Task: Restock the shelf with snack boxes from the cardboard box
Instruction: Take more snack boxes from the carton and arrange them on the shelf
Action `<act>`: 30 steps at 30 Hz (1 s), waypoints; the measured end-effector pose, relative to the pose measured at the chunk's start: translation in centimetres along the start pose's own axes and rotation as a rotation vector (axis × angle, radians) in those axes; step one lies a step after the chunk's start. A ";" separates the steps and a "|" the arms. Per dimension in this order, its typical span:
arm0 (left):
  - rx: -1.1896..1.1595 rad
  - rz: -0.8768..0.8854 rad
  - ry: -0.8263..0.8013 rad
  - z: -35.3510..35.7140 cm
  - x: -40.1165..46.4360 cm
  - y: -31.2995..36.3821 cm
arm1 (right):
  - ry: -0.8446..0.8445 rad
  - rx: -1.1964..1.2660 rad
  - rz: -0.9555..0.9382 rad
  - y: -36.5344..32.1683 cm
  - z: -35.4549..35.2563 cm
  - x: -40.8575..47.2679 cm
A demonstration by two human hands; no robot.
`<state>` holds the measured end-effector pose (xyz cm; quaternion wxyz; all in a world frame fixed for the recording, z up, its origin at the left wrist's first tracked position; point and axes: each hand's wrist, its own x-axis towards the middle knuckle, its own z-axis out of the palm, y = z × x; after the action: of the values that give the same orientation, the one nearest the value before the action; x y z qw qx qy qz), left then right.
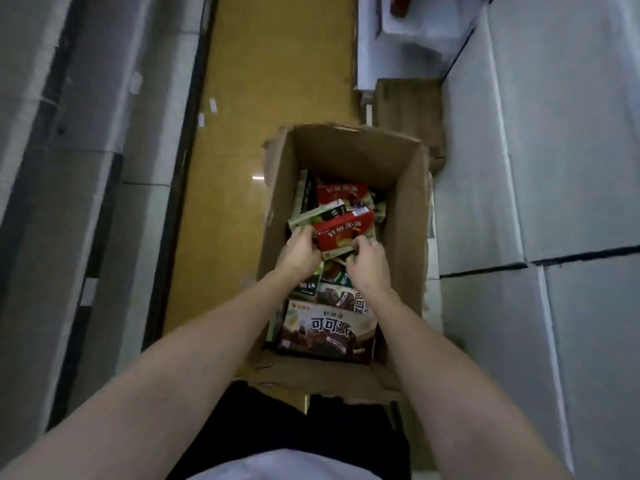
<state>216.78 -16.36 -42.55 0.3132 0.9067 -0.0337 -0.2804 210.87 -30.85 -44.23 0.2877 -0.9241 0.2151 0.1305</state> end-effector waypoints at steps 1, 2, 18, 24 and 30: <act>0.020 -0.020 -0.019 0.6 1.2 -0.2 | -0.018 -0.015 -0.022 0.3 0.3 1.4; 0.043 -0.027 -0.033 1.0 2.5 -0.6 | -0.037 -0.026 -0.040 0.3 0.5 2.7; 0.476 -0.177 -0.133 4.7 14.3 -3.6 | -0.360 -0.495 -0.271 1.0 5.8 12.6; 0.588 -0.127 -0.087 5.0 13.6 -2.2 | -0.377 -0.558 -0.204 1.0 4.6 11.7; 0.404 -0.109 -0.022 1.6 11.3 -0.9 | -0.318 -0.501 -0.207 0.0 0.4 10.7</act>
<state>225.31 -19.19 -49.67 0.1091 0.9485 -0.0435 -0.2943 220.14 -34.08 -48.49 0.0927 -0.9512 0.0335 0.2923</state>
